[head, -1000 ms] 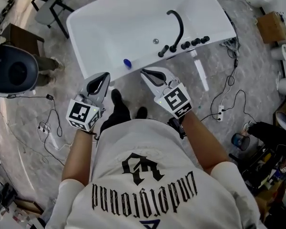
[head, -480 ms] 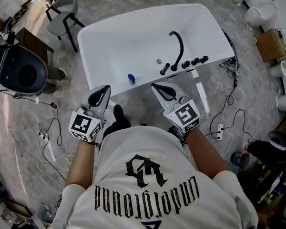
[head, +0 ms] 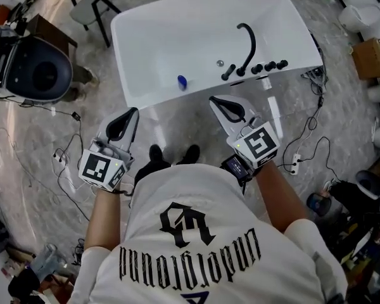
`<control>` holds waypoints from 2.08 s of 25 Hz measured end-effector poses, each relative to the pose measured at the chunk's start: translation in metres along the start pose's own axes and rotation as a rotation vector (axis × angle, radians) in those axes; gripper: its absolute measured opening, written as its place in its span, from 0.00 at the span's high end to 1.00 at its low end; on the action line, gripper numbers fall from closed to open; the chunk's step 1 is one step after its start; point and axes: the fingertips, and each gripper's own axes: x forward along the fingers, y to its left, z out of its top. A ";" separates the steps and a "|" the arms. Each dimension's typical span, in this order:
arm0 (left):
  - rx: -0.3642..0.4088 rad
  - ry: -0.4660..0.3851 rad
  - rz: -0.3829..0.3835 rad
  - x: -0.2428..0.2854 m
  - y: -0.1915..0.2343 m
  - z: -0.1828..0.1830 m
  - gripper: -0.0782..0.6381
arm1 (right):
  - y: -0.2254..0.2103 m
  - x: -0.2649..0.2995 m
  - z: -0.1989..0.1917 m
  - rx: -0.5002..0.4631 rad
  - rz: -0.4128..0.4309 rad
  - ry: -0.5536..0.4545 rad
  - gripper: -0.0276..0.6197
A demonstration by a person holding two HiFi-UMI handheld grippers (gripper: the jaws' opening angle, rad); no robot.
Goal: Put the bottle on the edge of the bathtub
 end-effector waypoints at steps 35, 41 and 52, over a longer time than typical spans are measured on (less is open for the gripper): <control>0.027 -0.105 -0.218 -0.253 -0.009 -0.017 0.88 | 0.288 -0.008 0.054 0.005 -0.159 -0.034 0.95; 0.018 -0.105 -0.226 -0.280 -0.010 -0.031 0.88 | 0.324 -0.002 0.060 0.042 -0.170 -0.074 0.95; 0.014 -0.122 -0.247 -0.311 -0.024 -0.029 0.88 | 0.362 -0.013 0.073 0.040 -0.181 -0.099 0.95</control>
